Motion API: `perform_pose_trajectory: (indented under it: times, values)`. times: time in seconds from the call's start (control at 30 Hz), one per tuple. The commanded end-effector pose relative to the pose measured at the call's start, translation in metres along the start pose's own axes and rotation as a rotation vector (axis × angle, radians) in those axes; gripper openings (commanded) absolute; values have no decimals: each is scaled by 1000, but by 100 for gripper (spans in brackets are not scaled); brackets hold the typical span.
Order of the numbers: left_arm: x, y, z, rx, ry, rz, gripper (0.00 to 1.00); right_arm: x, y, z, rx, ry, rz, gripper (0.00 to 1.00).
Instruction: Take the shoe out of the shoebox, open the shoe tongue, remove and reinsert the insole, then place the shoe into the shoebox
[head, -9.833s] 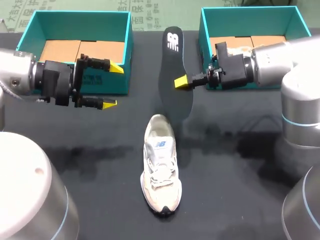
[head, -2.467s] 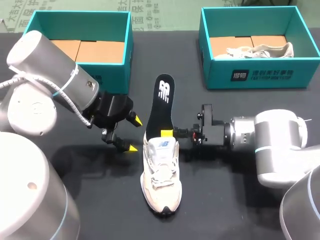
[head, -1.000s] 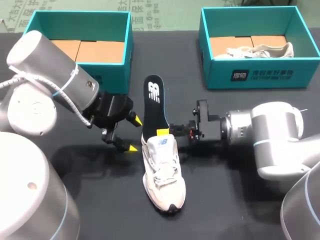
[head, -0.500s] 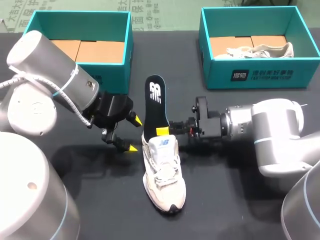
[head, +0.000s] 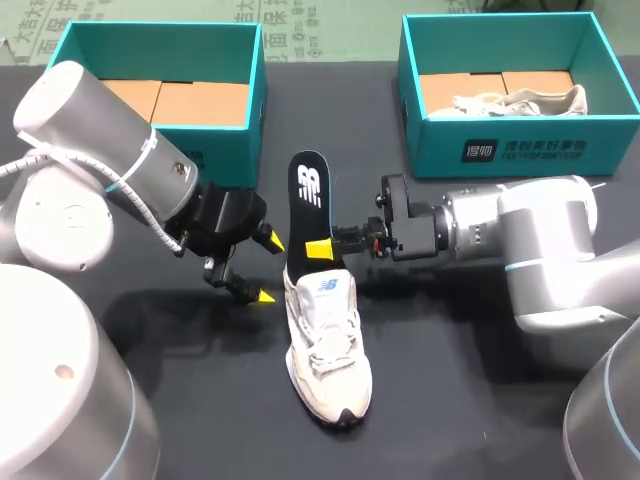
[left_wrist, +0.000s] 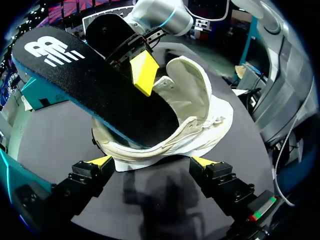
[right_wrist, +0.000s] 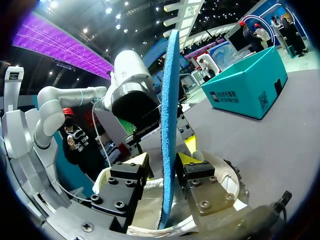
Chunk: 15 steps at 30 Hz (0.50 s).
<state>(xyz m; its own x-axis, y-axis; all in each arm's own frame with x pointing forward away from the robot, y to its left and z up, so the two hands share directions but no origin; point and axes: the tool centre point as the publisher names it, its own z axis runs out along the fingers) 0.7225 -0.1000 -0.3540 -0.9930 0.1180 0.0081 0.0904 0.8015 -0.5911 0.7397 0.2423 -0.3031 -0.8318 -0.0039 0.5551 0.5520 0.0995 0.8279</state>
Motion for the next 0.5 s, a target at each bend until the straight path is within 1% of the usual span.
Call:
perform_pose_trajectory:
  times: [0.03,0.1,0.13,0.17,0.2,0.3,0.5]
  values:
    - [0,0,2,-3,-1,0,100,-3,3,3,-20,-14,8,34]
    - [0,0,2,-3,-1,0,100,-3,5,2,-43,-25,16,27]
    - [0,0,2,-3,-1,0,100,-5,5,2,-55,-40,32,19]
    - [0,0,2,-3,-1,0,100,-5,5,2,-54,-32,26,2]
    - [0,0,2,-3,-1,0,100,-6,3,3,-58,-36,37,0]
    - [0,0,2,-3,-1,0,100,-8,-3,5,-59,-43,60,0]
    - [0,0,2,-3,-1,0,100,-6,-21,3,-60,-51,102,0]
